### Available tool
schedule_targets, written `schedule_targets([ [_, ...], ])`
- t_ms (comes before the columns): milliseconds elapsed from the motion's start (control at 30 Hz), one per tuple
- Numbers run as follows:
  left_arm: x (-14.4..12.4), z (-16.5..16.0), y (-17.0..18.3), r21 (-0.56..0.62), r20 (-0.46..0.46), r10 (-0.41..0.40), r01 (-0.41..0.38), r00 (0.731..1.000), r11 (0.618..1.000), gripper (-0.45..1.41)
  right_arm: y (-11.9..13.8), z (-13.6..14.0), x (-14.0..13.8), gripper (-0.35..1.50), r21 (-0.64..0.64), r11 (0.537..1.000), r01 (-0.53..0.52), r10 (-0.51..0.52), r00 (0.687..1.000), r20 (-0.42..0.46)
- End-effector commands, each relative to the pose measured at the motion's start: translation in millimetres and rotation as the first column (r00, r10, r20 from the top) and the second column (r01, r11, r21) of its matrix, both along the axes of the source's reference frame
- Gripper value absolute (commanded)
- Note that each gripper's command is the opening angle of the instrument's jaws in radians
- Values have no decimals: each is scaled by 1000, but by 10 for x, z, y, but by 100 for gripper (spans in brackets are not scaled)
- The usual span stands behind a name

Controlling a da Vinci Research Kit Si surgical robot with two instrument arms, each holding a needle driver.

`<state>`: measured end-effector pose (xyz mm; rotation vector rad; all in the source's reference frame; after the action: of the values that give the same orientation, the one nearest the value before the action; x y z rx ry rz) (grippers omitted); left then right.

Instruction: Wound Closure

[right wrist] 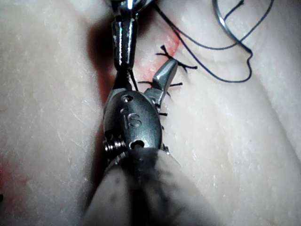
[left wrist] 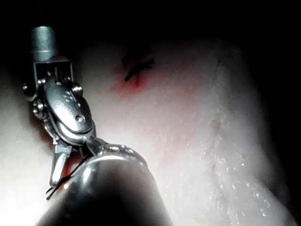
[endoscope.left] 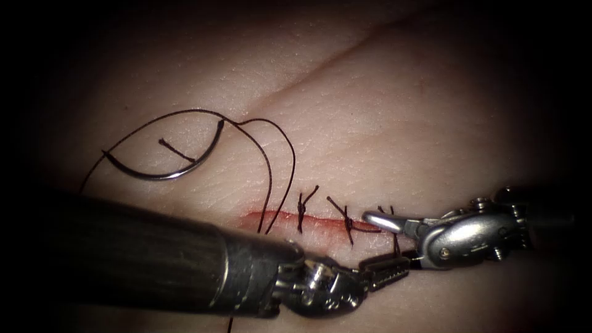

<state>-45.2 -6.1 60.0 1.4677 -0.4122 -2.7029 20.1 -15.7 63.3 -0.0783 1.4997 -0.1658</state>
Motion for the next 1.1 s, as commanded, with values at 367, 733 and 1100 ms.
schedule_targets([
  [367, -8, 6, -4, 10, 4, -2, 2, 1000, 1000, -45, -11, 6, 30, 130, -7, 999, 35, -35, 999, -1],
  [733, -7, 4, -9, 14, 6, 1, -1, 1000, 1000, -45, -8, 15, 25, -35, -14, 996, 84, -83, 994, 66],
  [1100, 26, -6, -23, 33, 18, 11, -11, 1000, 999, -45, -7, -3, -10, 136, 45, 999, -19, 15, 995, 100],
])
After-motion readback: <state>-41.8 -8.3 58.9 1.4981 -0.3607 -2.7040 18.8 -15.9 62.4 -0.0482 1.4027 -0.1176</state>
